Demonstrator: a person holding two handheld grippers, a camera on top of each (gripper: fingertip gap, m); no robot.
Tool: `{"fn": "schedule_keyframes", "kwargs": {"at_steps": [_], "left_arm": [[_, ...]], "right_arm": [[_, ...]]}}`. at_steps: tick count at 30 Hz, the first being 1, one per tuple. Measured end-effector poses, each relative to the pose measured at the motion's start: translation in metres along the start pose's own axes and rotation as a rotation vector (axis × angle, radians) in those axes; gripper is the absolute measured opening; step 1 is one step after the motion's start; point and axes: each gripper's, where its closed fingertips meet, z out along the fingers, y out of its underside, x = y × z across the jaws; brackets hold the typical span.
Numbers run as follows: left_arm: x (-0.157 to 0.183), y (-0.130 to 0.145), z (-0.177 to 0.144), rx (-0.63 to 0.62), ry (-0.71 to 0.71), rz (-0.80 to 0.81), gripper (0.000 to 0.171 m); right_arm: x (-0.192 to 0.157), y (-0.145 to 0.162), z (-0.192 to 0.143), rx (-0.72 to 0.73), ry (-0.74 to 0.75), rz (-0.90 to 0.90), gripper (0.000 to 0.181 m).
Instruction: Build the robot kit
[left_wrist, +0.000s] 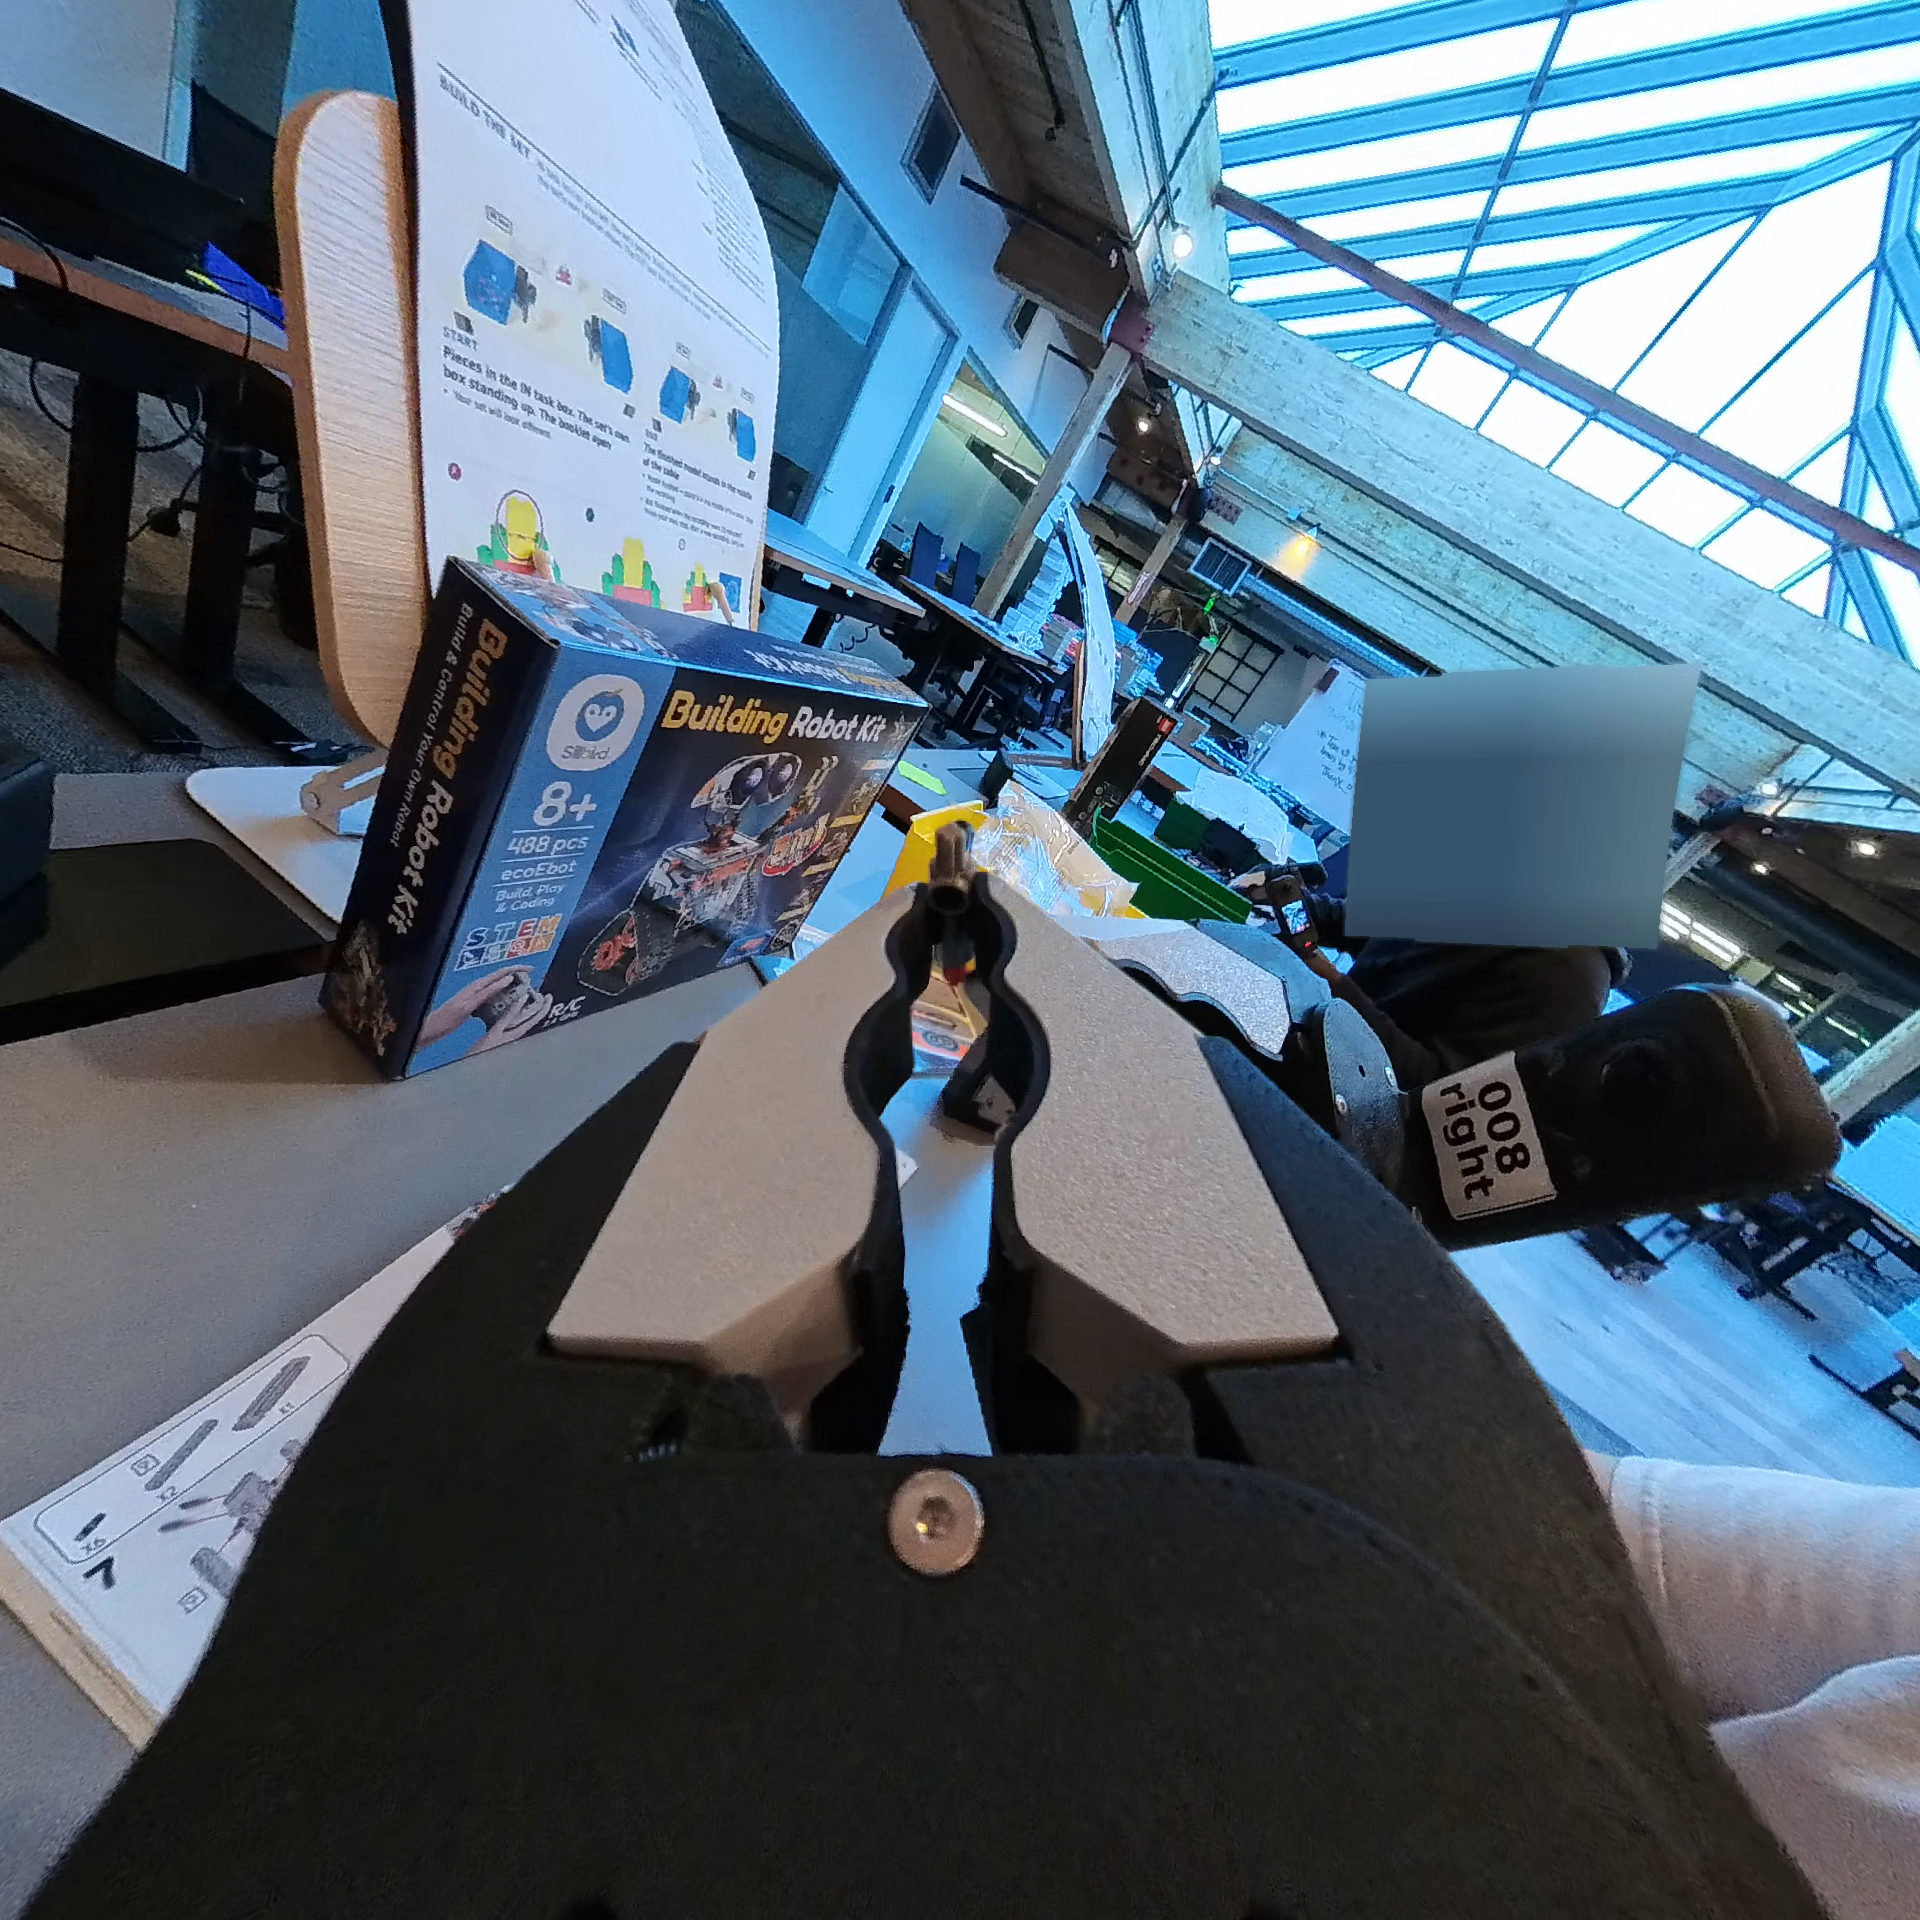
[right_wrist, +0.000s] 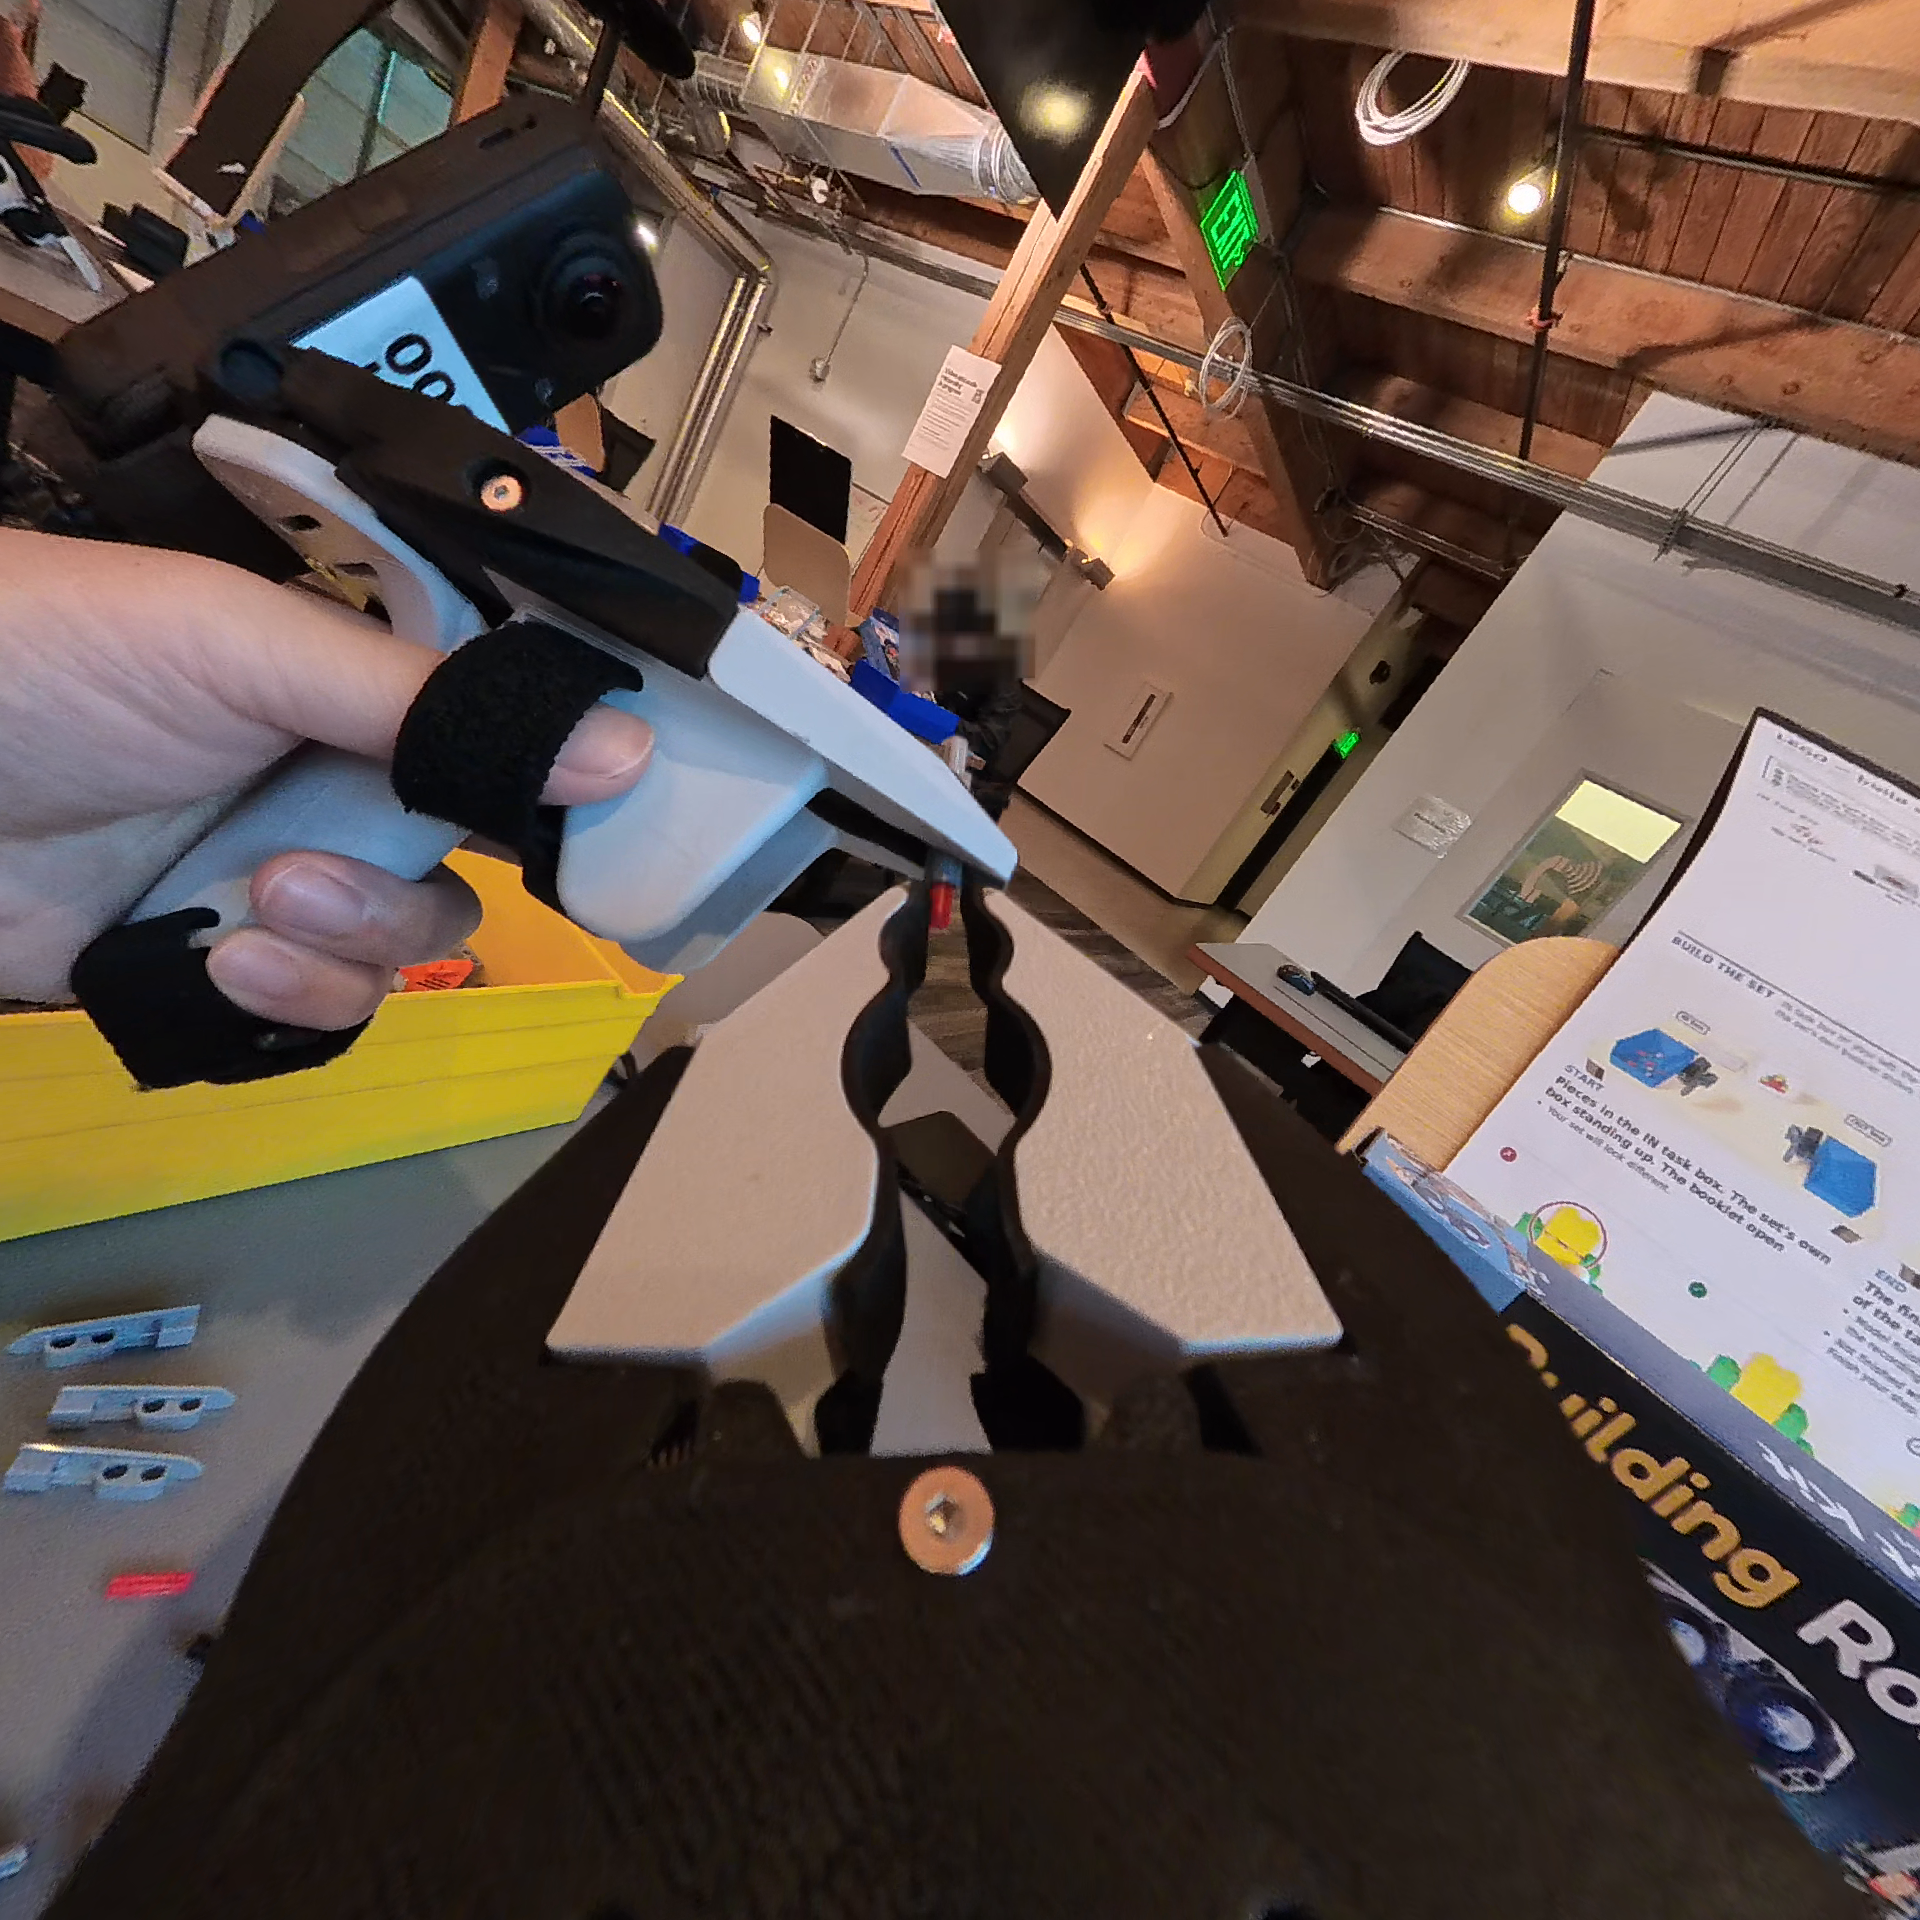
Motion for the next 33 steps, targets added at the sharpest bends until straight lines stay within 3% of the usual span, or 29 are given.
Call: {"fn": "schedule_keyframes", "kwargs": {"at_steps": [12,15,18,21,24,33], "left_arm": [[0.003,0.001,0.002,0.009,0.009,-0.004,0.004],[0.014,-0.003,0.003,0.034,0.071,0.014,0.008],[0.037,-0.012,0.0,0.075,0.214,0.055,0.026],[0.049,-0.017,-0.008,0.093,0.289,0.167,0.019],[0.068,-0.023,-0.019,0.123,0.405,0.203,0.013],[0.106,-0.007,-0.019,0.061,0.566,0.23,0.016]], "right_arm": [[0.001,0.002,0.001,-0.01,-0.013,0.078,0.003],[0.004,-0.004,-0.003,0.044,-0.047,0.185,0.003],[0.001,-0.017,-0.009,0.142,-0.222,0.442,0.003],[0.009,-0.033,-0.02,0.269,-0.393,0.756,0.003],[0.012,-0.051,-0.035,0.417,-0.572,0.932,0.002],[0.001,-0.072,-0.057,0.578,-0.826,1.019,0.003]]}}
